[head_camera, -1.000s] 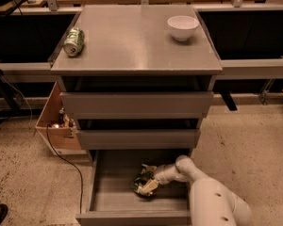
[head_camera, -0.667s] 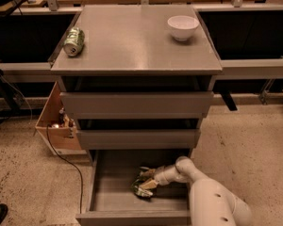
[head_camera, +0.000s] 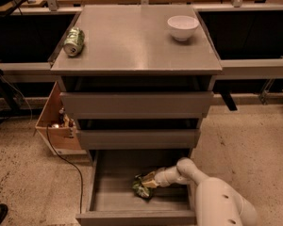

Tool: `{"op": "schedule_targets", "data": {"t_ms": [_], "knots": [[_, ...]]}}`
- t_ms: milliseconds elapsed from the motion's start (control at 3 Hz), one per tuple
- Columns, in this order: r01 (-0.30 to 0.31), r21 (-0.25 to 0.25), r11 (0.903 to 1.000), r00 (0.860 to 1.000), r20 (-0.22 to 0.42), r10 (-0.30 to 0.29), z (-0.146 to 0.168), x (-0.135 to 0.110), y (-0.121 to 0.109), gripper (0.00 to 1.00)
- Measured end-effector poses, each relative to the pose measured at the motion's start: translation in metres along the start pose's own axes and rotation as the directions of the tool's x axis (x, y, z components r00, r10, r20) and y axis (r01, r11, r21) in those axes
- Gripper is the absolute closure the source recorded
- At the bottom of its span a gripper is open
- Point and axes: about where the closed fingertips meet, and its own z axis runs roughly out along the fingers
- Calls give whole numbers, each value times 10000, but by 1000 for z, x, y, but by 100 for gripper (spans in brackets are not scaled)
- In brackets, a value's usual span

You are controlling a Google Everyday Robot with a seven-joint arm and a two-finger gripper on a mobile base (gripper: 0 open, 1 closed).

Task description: Pick green jalapeno chip bag from bottom drawer and place on counter

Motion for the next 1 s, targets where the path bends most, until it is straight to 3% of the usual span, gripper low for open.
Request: {"op": "schedule_targets", "data": {"t_ms": [667, 1000], "knots": [[318, -56, 9995, 9993, 209, -317, -32, -15, 27, 100], [320, -92, 9994, 9993, 218, -318, -94, -38, 55, 100]]}}
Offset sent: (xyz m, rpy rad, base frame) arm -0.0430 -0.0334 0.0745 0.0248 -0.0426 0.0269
